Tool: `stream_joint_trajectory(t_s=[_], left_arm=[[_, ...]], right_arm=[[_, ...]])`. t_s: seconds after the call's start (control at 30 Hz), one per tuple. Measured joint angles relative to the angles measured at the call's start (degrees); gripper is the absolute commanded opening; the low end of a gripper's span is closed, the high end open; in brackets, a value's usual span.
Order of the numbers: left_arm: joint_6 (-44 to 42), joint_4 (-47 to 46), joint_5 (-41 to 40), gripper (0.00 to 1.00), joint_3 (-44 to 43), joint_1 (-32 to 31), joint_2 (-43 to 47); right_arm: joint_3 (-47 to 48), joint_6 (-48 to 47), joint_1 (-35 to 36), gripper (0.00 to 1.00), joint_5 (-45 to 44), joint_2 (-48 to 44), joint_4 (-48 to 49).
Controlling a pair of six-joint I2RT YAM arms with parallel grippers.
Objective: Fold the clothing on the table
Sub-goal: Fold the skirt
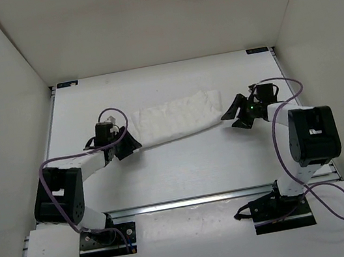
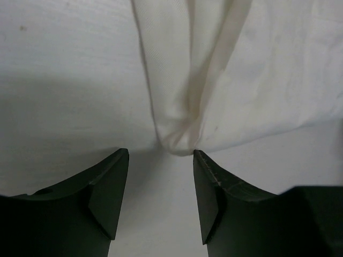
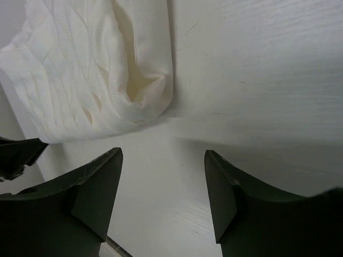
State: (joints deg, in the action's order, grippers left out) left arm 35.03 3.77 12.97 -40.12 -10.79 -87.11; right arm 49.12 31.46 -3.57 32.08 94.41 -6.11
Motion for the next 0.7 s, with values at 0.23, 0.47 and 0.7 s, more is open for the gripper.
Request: stream_joint_trajectory(t_s=[0.23, 0.47, 0.7], left_arm=[[1.99, -3.23, -3.23, 0.63, 5.05, -0.81, 3.1], [4.24, -6.14, -6.51, 0.63, 6.03, -2.47, 3.08], [7.3, -10.67, -8.07, 0.62, 6.29, -4.85, 0.66]], right_arm=[[-0.66, 6.86, 2.05, 0.62, 4.26, 5.81, 11.5], [2.47, 12.72, 2.82, 0.04, 6.36, 12.9, 17.03], [2.58, 13.75, 3.56, 0.0, 5.25, 13.42, 17.22]])
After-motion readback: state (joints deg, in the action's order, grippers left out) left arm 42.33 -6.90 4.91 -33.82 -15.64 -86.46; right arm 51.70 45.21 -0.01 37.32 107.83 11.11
